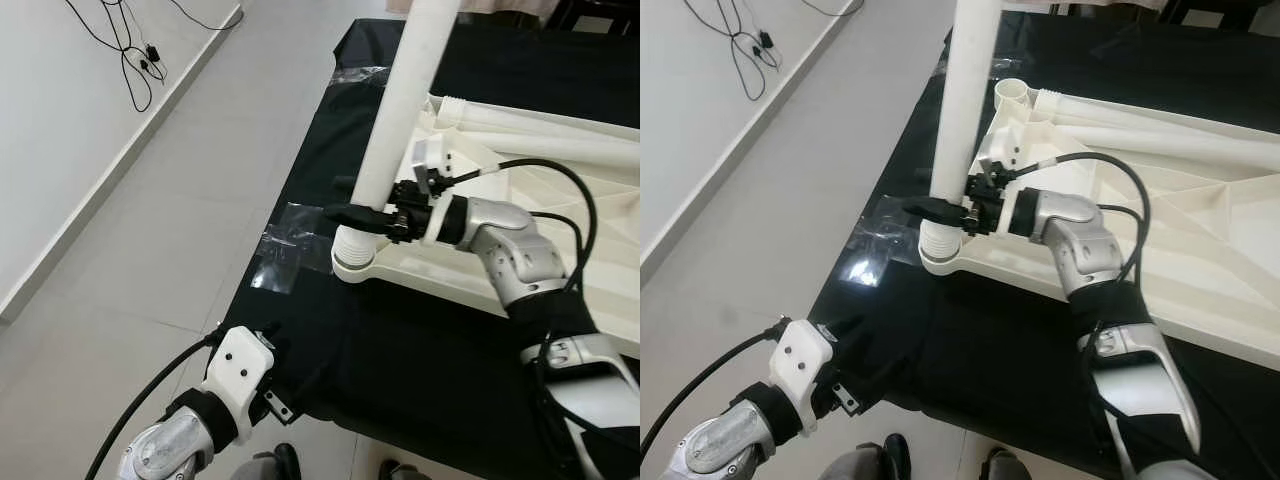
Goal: Building children table
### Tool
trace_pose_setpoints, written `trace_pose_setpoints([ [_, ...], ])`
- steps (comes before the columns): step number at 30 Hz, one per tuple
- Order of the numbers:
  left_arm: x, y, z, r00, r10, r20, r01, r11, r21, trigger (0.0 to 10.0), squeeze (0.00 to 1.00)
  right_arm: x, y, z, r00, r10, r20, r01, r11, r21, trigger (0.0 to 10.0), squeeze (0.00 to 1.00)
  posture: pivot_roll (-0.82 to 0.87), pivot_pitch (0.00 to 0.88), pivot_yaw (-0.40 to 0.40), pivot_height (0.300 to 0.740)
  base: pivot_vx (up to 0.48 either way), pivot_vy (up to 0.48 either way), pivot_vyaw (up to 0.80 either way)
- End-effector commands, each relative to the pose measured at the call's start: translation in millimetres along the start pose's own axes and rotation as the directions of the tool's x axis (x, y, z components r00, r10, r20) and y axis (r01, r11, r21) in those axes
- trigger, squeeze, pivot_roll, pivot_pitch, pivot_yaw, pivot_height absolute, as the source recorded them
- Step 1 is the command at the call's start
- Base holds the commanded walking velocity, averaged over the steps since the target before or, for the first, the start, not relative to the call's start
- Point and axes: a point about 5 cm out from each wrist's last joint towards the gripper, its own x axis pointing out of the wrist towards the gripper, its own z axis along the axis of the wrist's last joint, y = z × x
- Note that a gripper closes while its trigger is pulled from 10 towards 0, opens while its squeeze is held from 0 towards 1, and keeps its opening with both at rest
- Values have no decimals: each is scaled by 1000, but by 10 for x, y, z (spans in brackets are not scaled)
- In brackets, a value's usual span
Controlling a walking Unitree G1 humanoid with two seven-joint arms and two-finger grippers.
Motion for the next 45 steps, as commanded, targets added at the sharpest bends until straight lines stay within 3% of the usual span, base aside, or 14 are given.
trace_pose_setpoints([
  [1, -37, -28, -11, 1000, -18, -13, 18, 1000, 10, 10000, 0, -62, 60, -173, 995, 57, -87, -53, 997, 47, 10000, 0, 54, 346, 50, 740, 0, 0, 0],
  [2, -37, -28, -11, 1000, -18, -13, 18, 1000, 10, 10000, 0, -62, 60, -173, 995, 57, -87, -53, 997, 47, 10000, 0, 54, 346, 50, 740, 0, 0, 0],
  [4, -40, -28, -16, 1000, -24, -13, 24, 1000, 8, 10000, 0, -47, 171, -195, 977, 187, -105, -181, 981, 68, 10000, 0, 54, 348, 52, 740, 0, 0, 0],
  [14, -39, -35, -11, 999, -30, -13, 30, 1000, 9, 10000, 0, 88, 232, -222, 948, 287, -133, -281, 958, 63, 10000, 0, 62, 352, 54, 740, 0, 0, 0],
  [17, -57, -39, -6, 999, -32, -14, 33, 999, 11, 10000, 0, 253, 296, -107, 884, 437, -162, -439, 898, 26, 10000, 0, 73, 360, 53, 740, 0, 0, 0],
  [19, -57, -39, -6, 999, -32, -14, 33, 999, 11, 10000, 0, 253, 296, -107, 884, 437, -162, -439, 898, 26, 10000, 0, 73, 360, 53, 740, 0, 0, 0],
  [22, -92, -55, 3, 999, -35, -21, 35, 999, 13, 10000, 0, 404, 381, -34, 811, 543, -219, -561, 827, -26, 10000, 0, 96, 376, 56, 740, 0, 0, 0],
  [24, -92, -55, 3, 999, -35, -21, 35, 999, 13, 10000, 0, 404, 381, -34, 811, 543, -219, -561, 827, -26, 10000, 0, 96, 376, 56, 740, 0, 0, 0],
  [27, -137, -70, 9, 999, -34, -31, 34, 999, 11, 10000, 0, 474, 420, -53, 769, 568, -293, -606, 793, -55, 10000, 0, 104, 389, 60, 740, 0, 0, 0],
  [33, -156, -83, 11, 998, -42, -37, 42, 999, 6, 10000, 0, 496, 365, -28, 783, 551, -287, -590, 805, -63, 10000, 0, 108, 395, 62, 740, 0, 0, 0],
  [39, -161, -98, 9, 998, -48, -40, 48, 999, 0, 10000, 0, 415, 199, 147, 848, 504, -162, -516, 856, -41, 10000, 0, 100, 393, 63, 740, 0, 0, 0],
  [45, -157, -97, 2, 998, -50, -40, 50, 999, -3, 10000, 0, 325, 168, 195, 864, 493, -101, -498, 867, -21, 10000, 0, 93, 384, 62, 740, 0, 0, 0],
])
